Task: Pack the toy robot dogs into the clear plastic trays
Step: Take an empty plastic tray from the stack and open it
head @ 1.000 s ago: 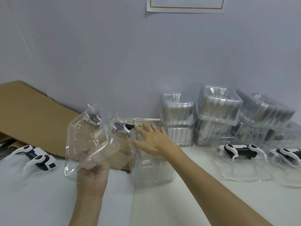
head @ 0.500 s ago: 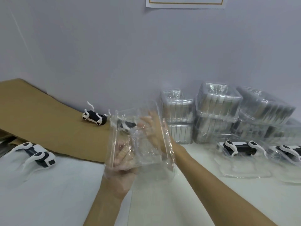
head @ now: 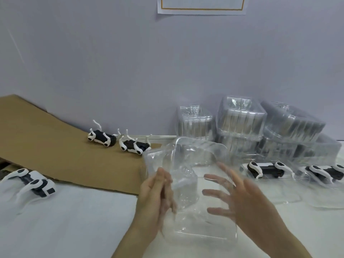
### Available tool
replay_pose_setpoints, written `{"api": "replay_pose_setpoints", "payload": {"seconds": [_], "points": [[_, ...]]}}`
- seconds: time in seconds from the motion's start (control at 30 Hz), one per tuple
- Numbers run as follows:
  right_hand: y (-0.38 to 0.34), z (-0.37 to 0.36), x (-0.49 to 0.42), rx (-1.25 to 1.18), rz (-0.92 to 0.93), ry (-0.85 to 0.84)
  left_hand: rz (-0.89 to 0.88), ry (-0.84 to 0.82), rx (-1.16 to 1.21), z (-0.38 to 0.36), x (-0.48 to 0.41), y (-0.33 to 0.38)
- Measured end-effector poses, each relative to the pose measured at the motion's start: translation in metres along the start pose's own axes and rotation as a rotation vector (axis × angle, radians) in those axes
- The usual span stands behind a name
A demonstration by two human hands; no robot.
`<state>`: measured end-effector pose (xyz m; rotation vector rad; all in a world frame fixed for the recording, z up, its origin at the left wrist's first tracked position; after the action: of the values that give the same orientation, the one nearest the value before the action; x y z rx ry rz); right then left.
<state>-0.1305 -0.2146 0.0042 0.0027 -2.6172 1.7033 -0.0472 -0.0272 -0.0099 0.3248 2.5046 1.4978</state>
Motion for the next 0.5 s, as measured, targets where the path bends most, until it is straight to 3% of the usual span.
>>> {"api": "replay_pose_setpoints", "payload": {"seconds": [0.1,0.2,0.37,0.5], "points": [[0.013,0.015,-0.002,0.091,0.041,0.182,-0.153,0.046,-0.277,-0.011,0.009,-0.007],[0.012,0.029,-0.001,0.018,0.102,0.292,-0.195,0.058,-0.325,-0.016,0.015,-0.009],[0.007,0.036,0.010,0.068,0.227,0.398,-0.123,-0.139,-0.312,-0.023,0.015,-0.009],[0.004,0.034,0.014,0.022,0.214,0.425,-0.372,-0.082,-0.422,-0.019,0.017,0.003]]}}
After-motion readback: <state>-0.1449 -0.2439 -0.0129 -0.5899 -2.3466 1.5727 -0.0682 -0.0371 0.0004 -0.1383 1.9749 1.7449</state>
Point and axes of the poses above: each hand's wrist, its own x-axis away from the middle knuckle, its own z-axis out of the back of the hand, y = z × x, the point moved 3 cm from there along -x, towards the middle knuckle, and after that the axes turned 1 degree about -y, right-handed, at the moved point
